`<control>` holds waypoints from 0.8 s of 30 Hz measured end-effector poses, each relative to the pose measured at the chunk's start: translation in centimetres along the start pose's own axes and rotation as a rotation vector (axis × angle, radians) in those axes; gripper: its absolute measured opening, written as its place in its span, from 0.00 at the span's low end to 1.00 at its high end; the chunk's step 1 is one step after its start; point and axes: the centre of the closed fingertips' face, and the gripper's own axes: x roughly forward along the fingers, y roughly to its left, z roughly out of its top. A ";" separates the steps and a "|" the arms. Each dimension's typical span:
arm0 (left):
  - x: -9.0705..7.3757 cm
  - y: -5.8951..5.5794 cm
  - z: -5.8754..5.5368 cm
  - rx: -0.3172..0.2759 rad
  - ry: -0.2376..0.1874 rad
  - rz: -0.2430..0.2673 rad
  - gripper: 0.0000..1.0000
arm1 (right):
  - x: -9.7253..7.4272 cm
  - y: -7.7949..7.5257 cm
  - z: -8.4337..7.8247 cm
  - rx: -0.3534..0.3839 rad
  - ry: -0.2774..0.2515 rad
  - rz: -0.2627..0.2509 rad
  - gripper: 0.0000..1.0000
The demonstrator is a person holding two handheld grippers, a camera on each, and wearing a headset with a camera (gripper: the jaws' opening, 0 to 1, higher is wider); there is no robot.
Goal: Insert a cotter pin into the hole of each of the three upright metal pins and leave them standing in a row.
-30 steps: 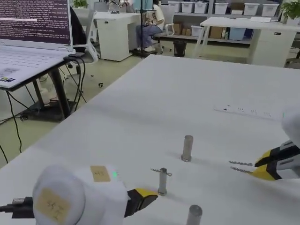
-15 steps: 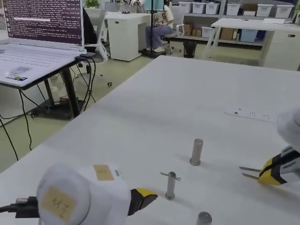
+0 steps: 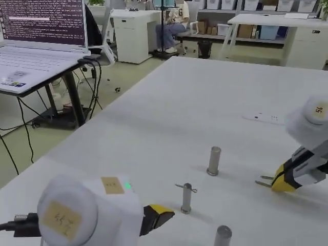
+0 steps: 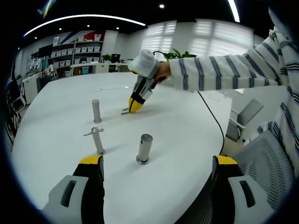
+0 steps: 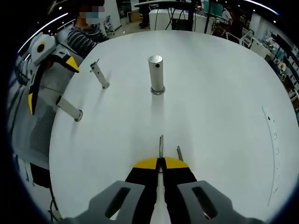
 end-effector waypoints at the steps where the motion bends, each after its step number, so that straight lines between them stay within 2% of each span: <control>1: 0.0 0.1 0.0 -0.001 0.000 0.004 0.95 | 0.1 0.0 0.2 -0.010 0.007 -0.009 0.00; 3: -0.2 0.3 0.1 -0.004 -0.003 0.013 0.95 | 0.0 0.1 0.0 -0.103 0.059 -0.018 0.00; 7: -0.5 0.6 0.3 -0.006 -0.010 0.025 0.95 | 0.2 0.2 0.1 -0.112 0.107 -0.046 0.00; 12: -0.6 0.8 0.8 0.001 -0.019 0.030 0.94 | 0.0 0.1 -0.1 -0.126 0.135 -0.057 0.00; 18: -0.6 0.9 1.9 0.006 -0.043 0.028 0.94 | -1.2 0.3 -0.5 -0.144 0.136 -0.091 0.00; 24: -0.1 1.3 2.8 -0.007 -0.055 0.020 0.91 | -3.2 1.0 -0.3 -0.158 0.087 -0.141 0.00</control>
